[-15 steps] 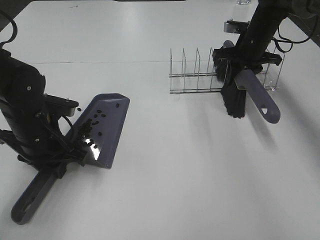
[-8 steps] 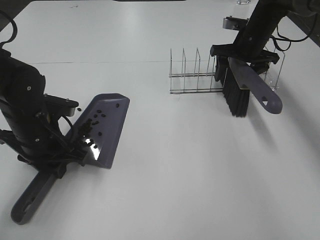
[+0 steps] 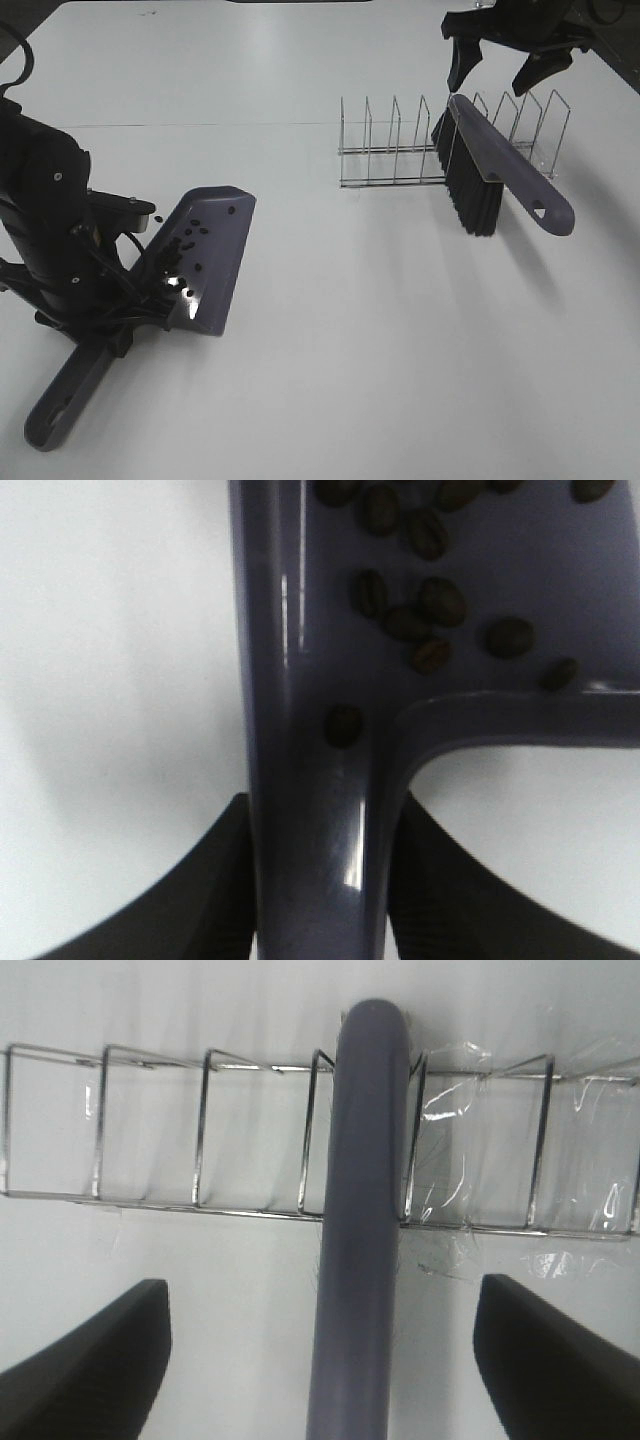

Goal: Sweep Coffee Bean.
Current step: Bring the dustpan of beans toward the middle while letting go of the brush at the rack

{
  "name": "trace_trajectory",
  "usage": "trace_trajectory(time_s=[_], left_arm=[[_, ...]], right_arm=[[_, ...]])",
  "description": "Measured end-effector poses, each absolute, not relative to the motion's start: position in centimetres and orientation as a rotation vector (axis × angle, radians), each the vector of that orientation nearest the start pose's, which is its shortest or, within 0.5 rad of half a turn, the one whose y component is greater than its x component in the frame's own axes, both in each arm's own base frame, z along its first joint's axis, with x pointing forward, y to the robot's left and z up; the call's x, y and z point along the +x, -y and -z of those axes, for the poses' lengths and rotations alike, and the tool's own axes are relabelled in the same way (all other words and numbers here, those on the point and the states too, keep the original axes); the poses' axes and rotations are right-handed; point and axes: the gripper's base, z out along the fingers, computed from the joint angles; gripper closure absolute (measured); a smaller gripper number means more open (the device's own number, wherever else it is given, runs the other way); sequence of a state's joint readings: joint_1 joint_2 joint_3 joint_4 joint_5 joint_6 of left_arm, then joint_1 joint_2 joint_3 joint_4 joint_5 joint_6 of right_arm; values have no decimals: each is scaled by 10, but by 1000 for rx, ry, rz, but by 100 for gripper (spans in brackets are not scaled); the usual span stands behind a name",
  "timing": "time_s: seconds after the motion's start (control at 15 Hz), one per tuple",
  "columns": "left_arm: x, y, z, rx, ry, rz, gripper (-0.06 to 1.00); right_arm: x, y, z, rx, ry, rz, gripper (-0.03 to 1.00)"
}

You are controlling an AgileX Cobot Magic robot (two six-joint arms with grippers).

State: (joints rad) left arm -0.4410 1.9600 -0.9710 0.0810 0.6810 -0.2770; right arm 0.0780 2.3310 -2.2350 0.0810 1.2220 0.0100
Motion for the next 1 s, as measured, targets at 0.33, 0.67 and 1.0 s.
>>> trace_trajectory(time_s=[0.33,0.67,1.0], left_arm=[[311,143,-101,326,-3073,-43,61],[342,157,-95,319,-3086,-53,61],[344,159,-94,307,-3091,-42,61]], right_arm=[[485,-48,-293,-72,-2686,-189,23],[473,-49,-322,-72,-2628,-224,23],[461,-49,-343,-73,-2591,-238,23]])
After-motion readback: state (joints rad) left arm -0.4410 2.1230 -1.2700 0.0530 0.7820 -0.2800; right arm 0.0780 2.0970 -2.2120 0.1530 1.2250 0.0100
